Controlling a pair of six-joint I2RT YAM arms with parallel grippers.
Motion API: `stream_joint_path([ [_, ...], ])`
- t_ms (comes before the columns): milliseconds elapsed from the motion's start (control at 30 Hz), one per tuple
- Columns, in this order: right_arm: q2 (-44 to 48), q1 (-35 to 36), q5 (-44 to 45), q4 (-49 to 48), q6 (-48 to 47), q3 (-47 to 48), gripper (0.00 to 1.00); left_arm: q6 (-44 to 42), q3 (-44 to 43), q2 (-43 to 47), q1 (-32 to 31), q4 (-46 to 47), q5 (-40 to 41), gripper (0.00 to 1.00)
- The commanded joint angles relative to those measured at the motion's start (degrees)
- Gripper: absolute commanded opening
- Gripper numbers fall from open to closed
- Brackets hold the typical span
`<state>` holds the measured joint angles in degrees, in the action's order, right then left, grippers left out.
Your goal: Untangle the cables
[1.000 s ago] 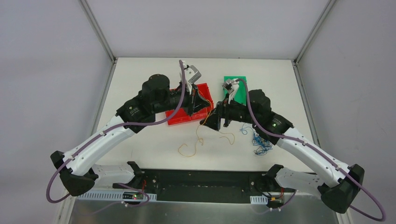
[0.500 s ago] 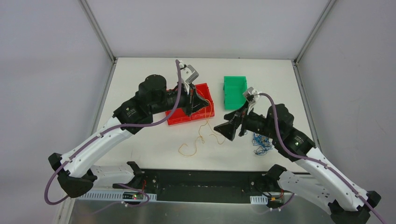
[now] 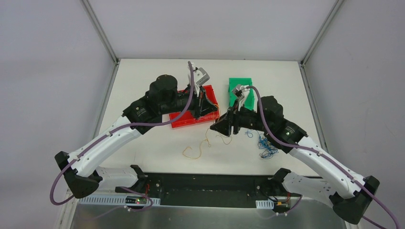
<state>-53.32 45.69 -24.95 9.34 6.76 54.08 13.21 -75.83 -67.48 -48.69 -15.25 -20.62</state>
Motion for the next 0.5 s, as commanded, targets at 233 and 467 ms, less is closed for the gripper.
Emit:
stream_joint_path([
  [233,-1.49,0.60,3.31,-8.02,4.20,1.30,0.00,3.53,-1.61,0.25,0.07,3.62,-0.05,0.06],
  [467,-0.12,0.55,9.75,-5.59,7.46,-1.51,0.00,7.12,2.01,1.26,0.19,4.80,2.73,0.53],
])
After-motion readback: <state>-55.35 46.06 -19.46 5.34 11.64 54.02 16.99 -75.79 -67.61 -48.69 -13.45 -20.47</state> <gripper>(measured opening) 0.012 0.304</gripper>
